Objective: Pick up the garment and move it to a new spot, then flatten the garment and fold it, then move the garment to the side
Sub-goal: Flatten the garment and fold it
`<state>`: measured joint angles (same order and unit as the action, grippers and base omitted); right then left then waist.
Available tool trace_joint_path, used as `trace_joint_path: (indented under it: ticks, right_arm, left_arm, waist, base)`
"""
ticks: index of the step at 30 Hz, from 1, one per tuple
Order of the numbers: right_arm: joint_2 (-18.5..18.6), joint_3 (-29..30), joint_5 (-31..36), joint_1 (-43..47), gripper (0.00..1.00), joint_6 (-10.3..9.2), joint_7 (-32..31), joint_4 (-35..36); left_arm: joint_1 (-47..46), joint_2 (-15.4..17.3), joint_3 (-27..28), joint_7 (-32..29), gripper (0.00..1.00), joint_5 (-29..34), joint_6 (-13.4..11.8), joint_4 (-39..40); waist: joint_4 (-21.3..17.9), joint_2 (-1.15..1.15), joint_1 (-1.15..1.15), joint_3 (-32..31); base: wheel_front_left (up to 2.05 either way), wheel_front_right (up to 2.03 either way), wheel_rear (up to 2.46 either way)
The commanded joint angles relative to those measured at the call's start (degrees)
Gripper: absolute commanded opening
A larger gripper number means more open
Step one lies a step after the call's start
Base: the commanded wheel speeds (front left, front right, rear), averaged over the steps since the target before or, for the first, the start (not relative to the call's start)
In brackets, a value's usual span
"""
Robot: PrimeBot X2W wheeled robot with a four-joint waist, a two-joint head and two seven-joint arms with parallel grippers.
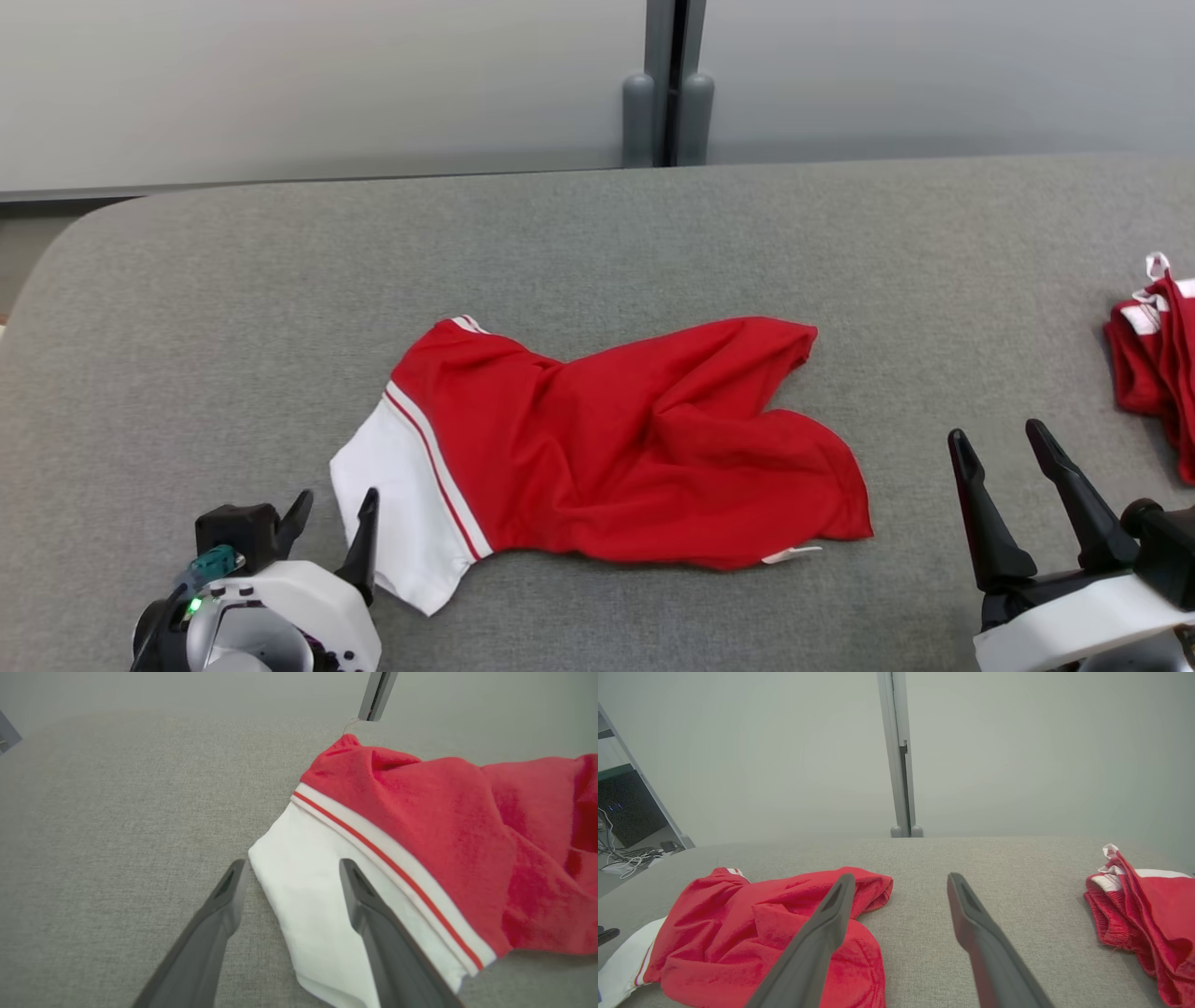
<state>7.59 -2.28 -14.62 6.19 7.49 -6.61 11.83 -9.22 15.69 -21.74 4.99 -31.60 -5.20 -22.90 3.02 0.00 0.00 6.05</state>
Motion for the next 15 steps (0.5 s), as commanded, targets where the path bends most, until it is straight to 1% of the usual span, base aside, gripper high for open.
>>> trace_joint_path:
  ticks: [1, 4, 5, 6, 7, 12, 15]
  right_arm:
    - [0.06, 0.17, -0.48, -0.61, 1.0, 0.0, 0.19, -0.23]
    - [-0.13, 0.14, -0.74, -0.76, 1.0, 0.0, 0.63, -1.12]
    - [-0.15, 0.3, -0.86, -0.74, 1.0, 0.0, 0.78, -1.38]
    - [-0.18, 0.34, -0.99, -0.71, 1.0, 0.0, 1.01, -1.78]
    - [-0.08, 0.49, -0.87, -0.56, 1.0, 0.0, 1.17, -2.27]
    - [0.49, 0.27, -1.26, 1.12, 1.0, 0.0, 1.27, -5.1]
    - [0.86, -1.75, -2.09, 2.06, 1.0, 0.0, 1.03, -7.26]
  left_arm:
    - [-1.16, -0.11, 0.47, -0.24, 1.0, -1.02, 0.39, -1.55]
    - [-3.1, -1.24, 1.19, -0.92, 1.0, -2.84, 1.38, -7.76]
    - [-3.79, -1.38, 1.17, -1.09, 0.65, -3.13, 2.01, -9.3]
    - [-4.47, -1.61, 1.4, -0.58, 0.15, -3.74, 2.61, -10.47]
    - [-4.91, -1.85, 1.46, -0.32, 0.0, -3.92, 3.13, -11.55]
    - [-6.82, -2.47, 1.3, 2.02, 0.0, -4.15, 4.59, -15.07]
    - [-8.08, -2.79, 1.15, 3.09, 0.0, -4.16, 5.13, -16.32]
  waist:
    - [-1.01, 0.0, 0.0, 1.21]
    - [-1.87, 0.0, 0.0, 2.46]
    - [-2.05, 0.0, 0.0, 2.85]
    - [-2.23, 0.0, 0.0, 3.21]
    - [-2.35, 0.0, 0.0, 3.44]
    - [-2.41, 0.0, 0.0, 4.51]
    - [-2.08, 0.0, 0.0, 5.39]
  base:
    - [0.0, 0.0, 0.0]
    - [0.0, 0.0, 0.0]
    - [0.0, 0.0, 0.0]
    - [0.0, 0.0, 0.0]
    - [0.0, 0.0, 0.0]
    - [0.0, 0.0, 0.0]
    - [0.0, 0.0, 0.0]
